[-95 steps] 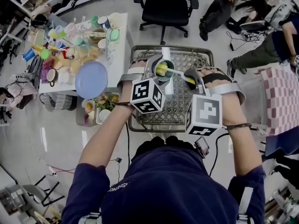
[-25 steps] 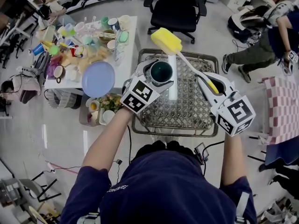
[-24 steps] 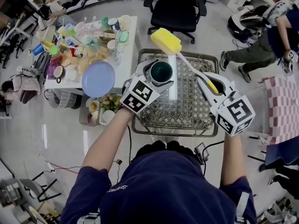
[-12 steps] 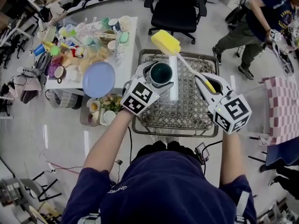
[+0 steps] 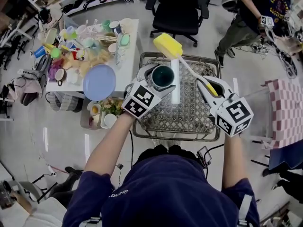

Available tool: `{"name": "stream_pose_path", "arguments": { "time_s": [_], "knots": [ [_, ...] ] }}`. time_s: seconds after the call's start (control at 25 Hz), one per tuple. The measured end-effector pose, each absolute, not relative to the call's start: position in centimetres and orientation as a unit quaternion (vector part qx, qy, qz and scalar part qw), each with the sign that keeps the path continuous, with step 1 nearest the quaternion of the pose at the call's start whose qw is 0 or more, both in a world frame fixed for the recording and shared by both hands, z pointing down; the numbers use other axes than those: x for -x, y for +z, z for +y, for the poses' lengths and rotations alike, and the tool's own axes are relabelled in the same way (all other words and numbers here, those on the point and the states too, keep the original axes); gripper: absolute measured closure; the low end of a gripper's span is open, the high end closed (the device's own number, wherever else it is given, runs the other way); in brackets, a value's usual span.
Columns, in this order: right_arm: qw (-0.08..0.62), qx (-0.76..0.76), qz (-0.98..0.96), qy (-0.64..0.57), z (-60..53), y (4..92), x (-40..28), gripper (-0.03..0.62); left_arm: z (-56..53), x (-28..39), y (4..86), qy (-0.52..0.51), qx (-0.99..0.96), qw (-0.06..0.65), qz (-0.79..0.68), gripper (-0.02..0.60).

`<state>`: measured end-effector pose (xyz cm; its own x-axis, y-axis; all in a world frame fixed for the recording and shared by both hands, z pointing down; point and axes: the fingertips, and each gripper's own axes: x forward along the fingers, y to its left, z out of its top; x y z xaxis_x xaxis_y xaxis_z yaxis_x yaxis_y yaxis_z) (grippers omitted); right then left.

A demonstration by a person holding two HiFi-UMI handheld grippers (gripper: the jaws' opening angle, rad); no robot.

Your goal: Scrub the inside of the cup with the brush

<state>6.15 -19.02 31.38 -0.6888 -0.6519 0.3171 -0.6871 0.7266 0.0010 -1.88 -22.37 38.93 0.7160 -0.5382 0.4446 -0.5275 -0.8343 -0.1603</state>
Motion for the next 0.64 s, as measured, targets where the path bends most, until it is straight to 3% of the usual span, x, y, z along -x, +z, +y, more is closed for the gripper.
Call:
{"name": "stream_pose_path", "arguments": {
  "time_s": [0.64],
  "knots": [
    [0.152,-0.357,-0.920,0.063,-19.60,31.93,-6.66,0.565,-22.83,1.33,38.76,-0.246,0.924,0.011,0.292,0.183]
  ]
}}
